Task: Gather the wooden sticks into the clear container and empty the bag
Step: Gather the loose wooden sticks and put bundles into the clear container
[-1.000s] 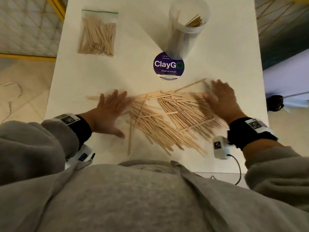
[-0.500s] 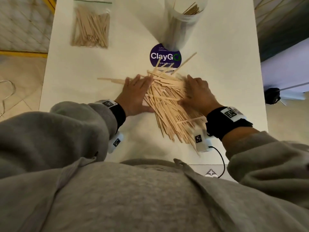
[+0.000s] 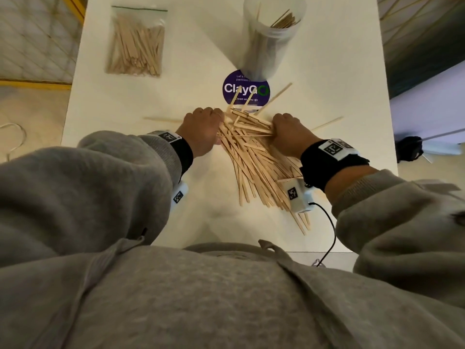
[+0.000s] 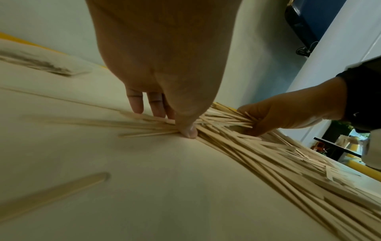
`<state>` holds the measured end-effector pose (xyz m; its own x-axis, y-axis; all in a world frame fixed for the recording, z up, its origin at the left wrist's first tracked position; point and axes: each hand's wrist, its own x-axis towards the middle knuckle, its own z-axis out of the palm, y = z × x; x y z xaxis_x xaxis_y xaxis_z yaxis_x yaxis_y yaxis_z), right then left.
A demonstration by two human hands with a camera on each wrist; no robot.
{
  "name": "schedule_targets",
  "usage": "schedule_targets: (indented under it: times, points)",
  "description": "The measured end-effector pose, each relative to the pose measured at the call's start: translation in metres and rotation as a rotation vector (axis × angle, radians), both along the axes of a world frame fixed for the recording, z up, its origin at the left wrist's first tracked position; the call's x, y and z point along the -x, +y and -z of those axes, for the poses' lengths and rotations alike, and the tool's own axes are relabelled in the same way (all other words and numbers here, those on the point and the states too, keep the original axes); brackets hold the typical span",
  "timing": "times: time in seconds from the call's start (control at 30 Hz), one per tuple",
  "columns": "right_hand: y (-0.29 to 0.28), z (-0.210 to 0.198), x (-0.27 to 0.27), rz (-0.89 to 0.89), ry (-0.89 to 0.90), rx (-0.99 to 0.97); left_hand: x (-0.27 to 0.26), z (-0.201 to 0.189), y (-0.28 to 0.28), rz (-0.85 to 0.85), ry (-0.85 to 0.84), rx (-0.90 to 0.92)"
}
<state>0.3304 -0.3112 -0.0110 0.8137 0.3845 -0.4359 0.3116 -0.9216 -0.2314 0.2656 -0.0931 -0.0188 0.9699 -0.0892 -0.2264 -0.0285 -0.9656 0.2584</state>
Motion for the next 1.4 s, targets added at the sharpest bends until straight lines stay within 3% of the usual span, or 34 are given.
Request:
schedule_targets:
  times: [0.33, 0.63, 0.83, 1.0, 1.1, 1.23, 1.4]
  points:
    - [0.000, -0.019, -0.009, 0.057, 0.055, -0.171, 0.010, 0.000, 0.021, -0.088, 0.000, -0.033]
    - [0.032, -0.052, -0.013, 0.275, -0.027, -0.638, 0.013, -0.032, 0.012, -0.491, -0.125, 0.571]
    - [0.075, -0.076, -0.008, 0.433, 0.104, -0.956, -0.003, -0.054, -0.022, -0.573, -0.179, 0.939]
    - [0.094, -0.081, -0.003, 0.449, 0.131, -0.970, -0.010, -0.069, -0.028, -0.501, -0.201, 0.902]
    - [0.098, -0.080, -0.001, 0.450, 0.099, -0.955, -0.007, -0.070, -0.019, -0.526, -0.138, 0.998]
    - [0.103, -0.082, -0.001, 0.460, 0.110, -0.952, -0.001, -0.073, 0.001, -0.483, -0.062, 0.974]
    - [0.106, -0.092, -0.004, 0.511, 0.149, -1.089, 0.006, -0.068, 0.008, -0.521, 0.031, 1.039]
